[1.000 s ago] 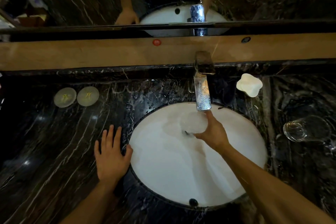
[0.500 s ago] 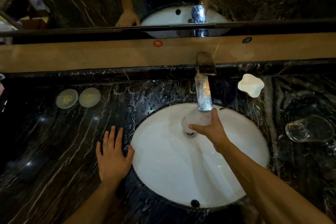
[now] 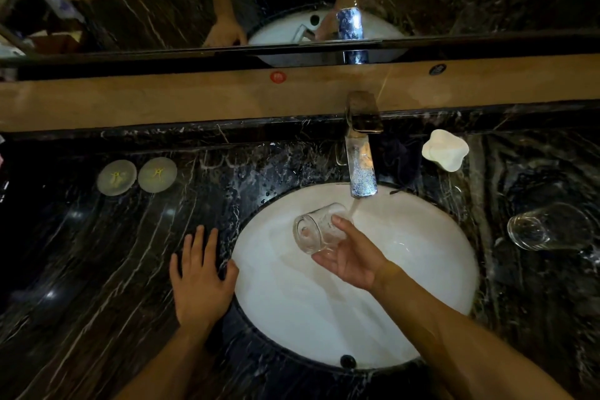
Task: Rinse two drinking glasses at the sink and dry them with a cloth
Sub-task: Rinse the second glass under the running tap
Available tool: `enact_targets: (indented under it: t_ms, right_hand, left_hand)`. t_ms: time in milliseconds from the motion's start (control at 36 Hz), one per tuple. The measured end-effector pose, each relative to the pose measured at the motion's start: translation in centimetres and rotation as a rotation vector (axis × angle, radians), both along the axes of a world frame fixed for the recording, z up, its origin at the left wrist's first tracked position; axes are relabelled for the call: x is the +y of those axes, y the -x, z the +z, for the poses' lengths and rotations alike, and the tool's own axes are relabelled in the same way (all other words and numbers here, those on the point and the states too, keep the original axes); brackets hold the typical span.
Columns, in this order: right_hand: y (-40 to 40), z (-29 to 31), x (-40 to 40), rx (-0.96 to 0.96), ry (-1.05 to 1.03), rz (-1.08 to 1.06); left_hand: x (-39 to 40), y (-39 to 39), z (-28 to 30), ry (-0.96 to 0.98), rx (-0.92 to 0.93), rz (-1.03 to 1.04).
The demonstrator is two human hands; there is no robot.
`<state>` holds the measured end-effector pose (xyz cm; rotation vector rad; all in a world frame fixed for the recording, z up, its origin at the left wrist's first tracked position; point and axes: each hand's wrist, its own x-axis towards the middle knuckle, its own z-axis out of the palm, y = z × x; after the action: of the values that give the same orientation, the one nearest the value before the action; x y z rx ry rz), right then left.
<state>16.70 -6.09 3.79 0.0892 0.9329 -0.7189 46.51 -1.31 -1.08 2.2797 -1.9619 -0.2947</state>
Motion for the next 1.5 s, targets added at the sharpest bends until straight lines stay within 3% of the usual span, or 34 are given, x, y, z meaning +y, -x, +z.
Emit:
enact_targets:
  t_ms: [111, 194, 250, 417, 639, 750, 861, 944, 1000, 1083, 1167, 1222, 1278, 1361, 1417, 1500]
  right_hand:
    - [-0.6, 0.2, 0.4, -0.078, -0.07, -0.033]
    - [-0.4, 0.4, 0.3, -0.012, -0.066, -0.048]
    - [0.3, 0.1, 0.0, 0.161, 0.03, -0.051]
    - [2.0, 0.3, -1.5, 0.967, 0.423, 0.202]
    - [5.2, 0.2, -2.2, 1.446, 0.581, 0.565]
    - [6.1, 0.5, -2.9, 1.378, 0.601, 0.825]
    - [5.4, 0.1, -2.6, 1.178, 0.607, 0.517]
    - [4.8, -0.4, -2.5, 1.339, 0.625, 0.446]
    - [5.1, -0.1, -2.9, 1.452, 0.621, 0.633]
    - [5.7, -0.1, -3.2, 1.344, 0.636, 0.837]
    - [5.4, -0.3, -2.7, 1.212, 0.62, 0.589]
    - [4.9, -0.5, -2.5, 1.291, 0.625, 0.498]
    - [4.9, -0.4, -2.7, 1.403, 0.644, 0.572]
    - [5.8, -0.2, -2.9, 1.306, 0.633, 0.68]
    - [6.1, -0.2, -2.7, 1.228, 0.635, 0.616]
    - [5.6, -0.2, -2.1, 1.353, 0.66, 0.58]
  left_hand:
    - [0.0, -0.2, -0.3, -0.007, -0.015, -0.003]
    - [0.0, -0.3, -0.4, -0.012, -0.022, -0.006]
    - [0.0, -0.3, -0.4, -0.009, -0.021, -0.004]
    - [0.0, -0.2, -0.2, -0.008, -0.017, -0.008]
    - [0.0, -0.2, -0.2, -0.002, -0.014, -0.01]
    - [0.0, -0.1, -0.3, 0.002, -0.02, -0.013]
    - [0.0, -0.2, -0.2, 0.001, -0.023, -0.014]
    - [0.0, -0.1, -0.1, -0.005, -0.02, -0.011]
    - [0.0, -0.1, 0.0, -0.008, -0.021, -0.007]
    - [0.0, 0.0, 0.1, -0.005, -0.02, -0.01]
    - [0.0, 0.0, 0.2, -0.006, -0.022, -0.015]
    - [0.0, 0.1, 0.3, -0.01, -0.014, -0.006]
    - [0.0, 0.2, 0.5, -0.013, -0.011, -0.006]
    - [-0.1, 0.1, 0.5, -0.018, -0.01, -0.004]
    - [0.0, 0.1, 0.4, -0.021, -0.008, -0.002]
    - [0.0, 0.1, 0.4, -0.019, -0.01, 0.0]
